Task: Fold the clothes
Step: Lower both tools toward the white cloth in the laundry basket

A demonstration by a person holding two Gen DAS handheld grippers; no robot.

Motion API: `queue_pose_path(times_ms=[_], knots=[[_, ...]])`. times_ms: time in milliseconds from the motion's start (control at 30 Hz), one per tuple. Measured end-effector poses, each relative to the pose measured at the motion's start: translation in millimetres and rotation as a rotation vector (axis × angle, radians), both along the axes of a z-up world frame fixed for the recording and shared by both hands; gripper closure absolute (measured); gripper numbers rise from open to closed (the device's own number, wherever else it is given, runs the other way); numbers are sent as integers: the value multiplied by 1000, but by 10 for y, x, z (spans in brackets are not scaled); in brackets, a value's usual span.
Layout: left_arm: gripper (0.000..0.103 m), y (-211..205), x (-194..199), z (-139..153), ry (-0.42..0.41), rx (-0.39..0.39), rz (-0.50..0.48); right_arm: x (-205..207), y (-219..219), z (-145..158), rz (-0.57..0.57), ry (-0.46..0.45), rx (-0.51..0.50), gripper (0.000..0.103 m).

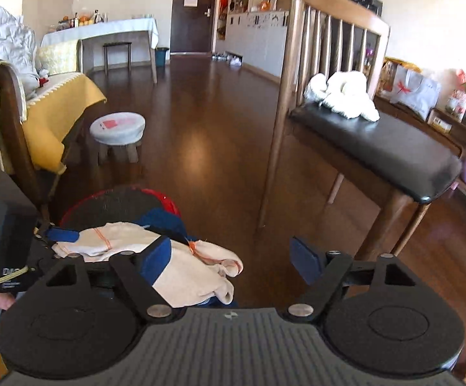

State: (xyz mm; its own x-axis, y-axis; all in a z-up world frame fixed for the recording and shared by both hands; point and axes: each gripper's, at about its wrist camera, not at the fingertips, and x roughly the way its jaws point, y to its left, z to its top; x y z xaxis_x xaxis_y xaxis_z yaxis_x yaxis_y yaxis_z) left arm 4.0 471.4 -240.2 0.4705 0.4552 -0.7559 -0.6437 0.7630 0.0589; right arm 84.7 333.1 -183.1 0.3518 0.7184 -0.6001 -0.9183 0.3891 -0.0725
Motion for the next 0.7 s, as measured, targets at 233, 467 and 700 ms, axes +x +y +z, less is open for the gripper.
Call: queue_pose_path(times_ms=[233, 467, 700], knots=[[0, 193, -2, -253, -24, -133, 67, 124, 87, -289, -1, 60, -27, 22], [0, 275, -17, -382, -21, -199, 84, 120, 71, -457, 3, 93, -47, 22], [0, 292, -6, -424, -10, -196, 86, 95, 70, -549, 22, 108, -63, 22]])
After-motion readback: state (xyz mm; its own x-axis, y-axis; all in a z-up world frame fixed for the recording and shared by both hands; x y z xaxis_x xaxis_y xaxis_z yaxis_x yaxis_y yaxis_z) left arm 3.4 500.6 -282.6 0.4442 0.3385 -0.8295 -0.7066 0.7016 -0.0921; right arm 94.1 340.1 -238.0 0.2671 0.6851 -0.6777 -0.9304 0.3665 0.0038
